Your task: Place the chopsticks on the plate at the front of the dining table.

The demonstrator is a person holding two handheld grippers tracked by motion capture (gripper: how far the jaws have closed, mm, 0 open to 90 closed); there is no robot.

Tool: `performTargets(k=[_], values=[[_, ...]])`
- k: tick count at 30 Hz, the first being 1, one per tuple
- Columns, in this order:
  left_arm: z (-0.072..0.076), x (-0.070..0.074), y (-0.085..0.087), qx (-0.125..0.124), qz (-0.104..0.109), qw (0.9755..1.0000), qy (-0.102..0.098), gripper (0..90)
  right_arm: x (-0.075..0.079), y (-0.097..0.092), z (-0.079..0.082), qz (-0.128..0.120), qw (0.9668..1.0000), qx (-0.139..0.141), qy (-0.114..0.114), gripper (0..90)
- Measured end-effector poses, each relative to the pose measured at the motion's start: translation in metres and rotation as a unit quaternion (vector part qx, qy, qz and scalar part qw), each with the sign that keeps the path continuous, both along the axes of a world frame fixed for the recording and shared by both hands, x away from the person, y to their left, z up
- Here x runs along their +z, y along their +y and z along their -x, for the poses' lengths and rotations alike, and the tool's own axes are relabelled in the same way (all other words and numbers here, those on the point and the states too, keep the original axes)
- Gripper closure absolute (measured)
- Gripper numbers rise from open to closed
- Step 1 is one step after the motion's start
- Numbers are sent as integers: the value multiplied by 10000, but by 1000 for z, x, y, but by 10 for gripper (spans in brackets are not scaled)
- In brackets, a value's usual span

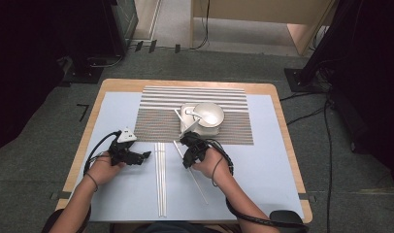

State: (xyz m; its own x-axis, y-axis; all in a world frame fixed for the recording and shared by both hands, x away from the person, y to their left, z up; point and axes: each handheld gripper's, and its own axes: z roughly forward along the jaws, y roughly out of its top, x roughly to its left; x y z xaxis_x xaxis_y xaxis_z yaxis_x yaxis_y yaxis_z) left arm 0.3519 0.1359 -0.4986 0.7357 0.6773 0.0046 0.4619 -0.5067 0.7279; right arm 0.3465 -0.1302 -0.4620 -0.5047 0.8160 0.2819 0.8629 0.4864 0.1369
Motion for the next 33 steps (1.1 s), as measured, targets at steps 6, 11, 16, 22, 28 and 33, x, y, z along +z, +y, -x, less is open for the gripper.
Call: performTargets(k=[6, 11, 16, 22, 28, 33], values=[[0, 0, 0, 1, -1, 10000, 0, 117, -1, -2, 0, -26, 10000, -16, -39, 828], [0, 0, 0, 1, -3, 10000, 1, 117, -2, -4, -1, -81, 10000, -25, 0, 846], [0, 0, 0, 2, -1, 10000, 2, 117, -2, -6, -2, -162, 9998, -40, 71, 848], [0, 0, 0, 0, -4, 10000, 3, 117, -4, -11, -6, -370, 9990, -82, 242, 850], [0, 0, 0, 1, -2, 10000, 4, 117, -4, -13, -8, -440, 9986, -35, 298, 853], [0, 0, 0, 0, -3, 10000, 3, 117, -5, -15, -10, -503, 9980, -26, 373, 853]])
